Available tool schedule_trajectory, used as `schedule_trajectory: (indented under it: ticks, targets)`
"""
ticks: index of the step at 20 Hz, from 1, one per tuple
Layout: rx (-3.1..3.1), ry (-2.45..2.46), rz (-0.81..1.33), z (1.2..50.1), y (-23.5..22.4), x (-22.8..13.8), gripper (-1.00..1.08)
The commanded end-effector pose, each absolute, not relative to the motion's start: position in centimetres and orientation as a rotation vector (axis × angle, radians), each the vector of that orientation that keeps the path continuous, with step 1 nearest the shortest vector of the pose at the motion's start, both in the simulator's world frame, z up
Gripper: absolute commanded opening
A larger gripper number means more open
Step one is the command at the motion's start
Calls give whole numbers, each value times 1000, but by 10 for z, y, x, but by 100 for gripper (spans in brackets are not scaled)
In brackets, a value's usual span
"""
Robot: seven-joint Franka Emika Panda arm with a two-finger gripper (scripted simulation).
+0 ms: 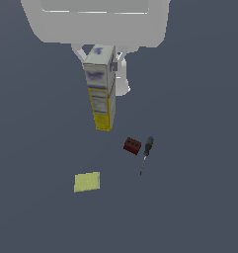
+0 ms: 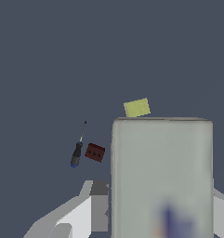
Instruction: Pick up a designated object from a clutter of objects.
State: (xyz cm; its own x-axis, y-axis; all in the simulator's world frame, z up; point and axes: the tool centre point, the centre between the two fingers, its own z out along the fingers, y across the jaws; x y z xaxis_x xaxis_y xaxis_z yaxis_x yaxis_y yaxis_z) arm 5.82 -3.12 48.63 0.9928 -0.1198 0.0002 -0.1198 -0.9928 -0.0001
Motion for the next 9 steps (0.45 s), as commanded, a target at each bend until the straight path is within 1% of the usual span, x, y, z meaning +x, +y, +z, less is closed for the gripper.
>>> schedule_trajectory:
  ticks: [1, 9]
  targets:
    - [-3136, 189, 0, 492, -30, 61, -100]
    - [-3136, 189, 0, 498, -30, 65, -100]
